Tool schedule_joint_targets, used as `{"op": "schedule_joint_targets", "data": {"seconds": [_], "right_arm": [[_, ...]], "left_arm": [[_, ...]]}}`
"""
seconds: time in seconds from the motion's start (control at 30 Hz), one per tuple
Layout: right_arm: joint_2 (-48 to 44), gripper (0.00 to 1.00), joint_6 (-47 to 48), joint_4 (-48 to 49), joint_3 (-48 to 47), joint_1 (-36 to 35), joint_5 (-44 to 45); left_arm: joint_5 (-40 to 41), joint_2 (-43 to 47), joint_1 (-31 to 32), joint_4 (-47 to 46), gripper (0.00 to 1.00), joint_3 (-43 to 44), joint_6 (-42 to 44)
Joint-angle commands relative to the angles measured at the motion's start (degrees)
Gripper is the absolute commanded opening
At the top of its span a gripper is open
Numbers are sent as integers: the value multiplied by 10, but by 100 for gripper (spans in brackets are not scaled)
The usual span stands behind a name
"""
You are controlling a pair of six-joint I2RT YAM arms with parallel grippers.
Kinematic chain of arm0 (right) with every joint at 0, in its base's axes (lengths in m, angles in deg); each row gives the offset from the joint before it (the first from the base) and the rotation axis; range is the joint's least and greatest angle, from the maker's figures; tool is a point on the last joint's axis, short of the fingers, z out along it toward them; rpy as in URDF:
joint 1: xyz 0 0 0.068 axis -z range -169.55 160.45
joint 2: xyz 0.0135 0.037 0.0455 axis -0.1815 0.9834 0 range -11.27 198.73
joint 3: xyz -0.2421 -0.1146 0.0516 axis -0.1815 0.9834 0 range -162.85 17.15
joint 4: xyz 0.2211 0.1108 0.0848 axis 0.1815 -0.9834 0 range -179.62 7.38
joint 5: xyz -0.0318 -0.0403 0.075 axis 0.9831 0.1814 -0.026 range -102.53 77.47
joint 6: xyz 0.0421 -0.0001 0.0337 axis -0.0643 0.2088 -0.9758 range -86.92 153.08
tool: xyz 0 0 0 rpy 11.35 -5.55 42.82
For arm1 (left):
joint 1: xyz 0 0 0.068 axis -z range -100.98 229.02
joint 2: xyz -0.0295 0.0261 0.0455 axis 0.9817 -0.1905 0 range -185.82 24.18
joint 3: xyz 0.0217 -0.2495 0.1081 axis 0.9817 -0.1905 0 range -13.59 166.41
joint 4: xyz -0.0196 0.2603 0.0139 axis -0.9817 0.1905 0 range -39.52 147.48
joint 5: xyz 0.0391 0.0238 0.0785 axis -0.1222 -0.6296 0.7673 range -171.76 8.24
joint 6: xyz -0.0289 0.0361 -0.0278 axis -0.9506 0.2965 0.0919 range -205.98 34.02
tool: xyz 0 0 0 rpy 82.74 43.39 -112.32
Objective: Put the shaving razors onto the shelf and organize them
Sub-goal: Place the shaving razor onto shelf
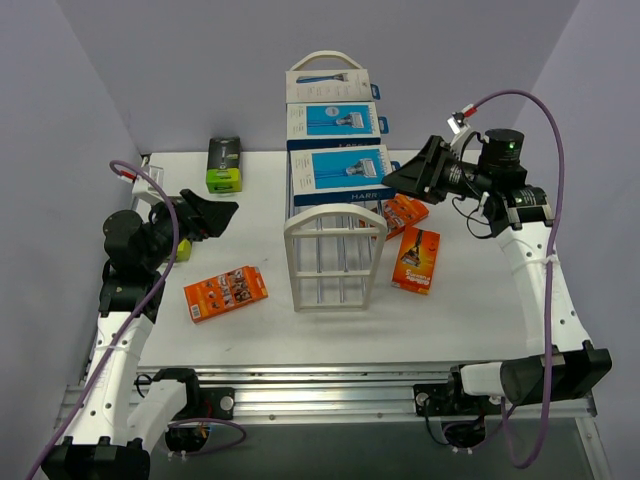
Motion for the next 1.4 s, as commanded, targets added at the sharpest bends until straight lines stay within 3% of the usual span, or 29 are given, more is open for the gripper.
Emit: {"op": "schedule_joint_targets", "data": {"seconds": [0.0, 1.37], "right_arm": [[-22, 50, 6, 18, 8, -1, -19], [-18, 49, 24, 18, -8, -27, -23]], "left_arm": [[-1, 1, 0, -8, 94, 2, 5], [-5, -1, 0, -10, 94, 1, 2]]}}
